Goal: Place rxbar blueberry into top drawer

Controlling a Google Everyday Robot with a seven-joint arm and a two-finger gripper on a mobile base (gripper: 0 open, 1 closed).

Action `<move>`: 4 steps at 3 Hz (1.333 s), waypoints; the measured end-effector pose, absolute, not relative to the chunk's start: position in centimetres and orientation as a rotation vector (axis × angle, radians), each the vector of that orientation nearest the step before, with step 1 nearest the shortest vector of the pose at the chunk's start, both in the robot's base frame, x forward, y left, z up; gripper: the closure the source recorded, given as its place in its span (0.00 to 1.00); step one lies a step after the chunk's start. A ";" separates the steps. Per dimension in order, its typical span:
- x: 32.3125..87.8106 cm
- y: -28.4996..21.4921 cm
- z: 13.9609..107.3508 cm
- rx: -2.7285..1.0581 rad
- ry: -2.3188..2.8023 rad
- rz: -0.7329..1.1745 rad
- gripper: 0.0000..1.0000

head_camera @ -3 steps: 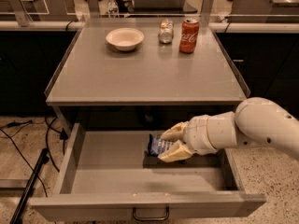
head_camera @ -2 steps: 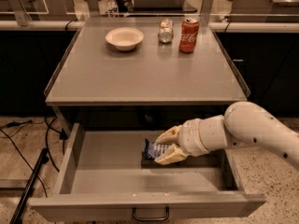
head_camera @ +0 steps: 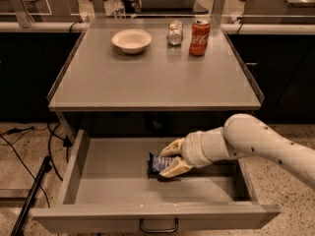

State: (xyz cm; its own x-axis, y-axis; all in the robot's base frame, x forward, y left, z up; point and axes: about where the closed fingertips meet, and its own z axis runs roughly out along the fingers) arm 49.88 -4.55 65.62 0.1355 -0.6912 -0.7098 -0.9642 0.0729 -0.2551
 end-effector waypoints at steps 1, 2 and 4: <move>50.1 -4.5 64.4 -1.689 1.622 0.477 1.00; 50.1 -4.3 62.1 -1.704 1.643 0.487 1.00; 50.0 -4.2 61.5 -1.708 1.645 0.493 0.83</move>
Offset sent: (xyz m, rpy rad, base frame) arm 0.0062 -0.0025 -0.0360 -0.0251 0.0289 -0.0031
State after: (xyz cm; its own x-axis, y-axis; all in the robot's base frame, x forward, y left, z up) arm 49.98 -4.18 61.50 0.1192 -0.7048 -0.6993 -0.9733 0.0561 -0.2225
